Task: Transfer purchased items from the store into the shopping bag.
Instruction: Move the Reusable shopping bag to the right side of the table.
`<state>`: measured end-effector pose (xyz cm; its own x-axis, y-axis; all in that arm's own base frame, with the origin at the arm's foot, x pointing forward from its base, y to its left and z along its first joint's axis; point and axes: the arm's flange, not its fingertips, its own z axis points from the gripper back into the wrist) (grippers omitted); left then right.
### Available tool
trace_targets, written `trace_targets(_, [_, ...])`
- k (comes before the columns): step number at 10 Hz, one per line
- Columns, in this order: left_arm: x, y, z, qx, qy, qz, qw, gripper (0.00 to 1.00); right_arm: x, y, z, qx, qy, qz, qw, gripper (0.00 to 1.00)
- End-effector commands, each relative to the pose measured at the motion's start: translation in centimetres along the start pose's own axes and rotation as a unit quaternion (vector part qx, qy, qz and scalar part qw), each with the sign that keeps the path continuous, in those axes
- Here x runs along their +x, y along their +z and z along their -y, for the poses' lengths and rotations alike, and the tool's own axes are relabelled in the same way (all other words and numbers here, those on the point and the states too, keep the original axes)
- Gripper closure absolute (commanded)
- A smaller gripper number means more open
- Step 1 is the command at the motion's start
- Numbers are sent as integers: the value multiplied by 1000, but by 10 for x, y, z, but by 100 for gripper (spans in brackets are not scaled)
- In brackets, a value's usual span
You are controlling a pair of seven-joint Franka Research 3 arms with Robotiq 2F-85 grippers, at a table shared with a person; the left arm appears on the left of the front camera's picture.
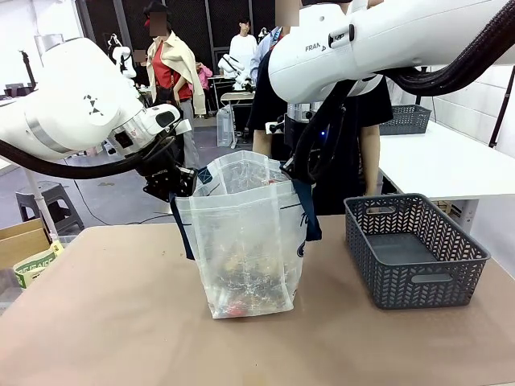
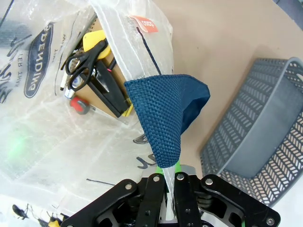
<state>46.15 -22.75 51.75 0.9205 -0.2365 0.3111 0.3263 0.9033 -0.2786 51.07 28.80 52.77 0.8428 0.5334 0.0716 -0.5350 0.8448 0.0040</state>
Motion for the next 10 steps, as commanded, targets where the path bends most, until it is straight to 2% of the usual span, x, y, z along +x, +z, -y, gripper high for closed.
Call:
trace_targets(1, [-1, -1, 0, 0, 0, -1, 1000, 100, 0, 1, 0, 0, 0, 1, 1000, 100])
trace_targets(10, [-1, -1, 0, 0, 0, -1, 1000, 100, 0, 1, 0, 0, 0, 1, 1000, 100])
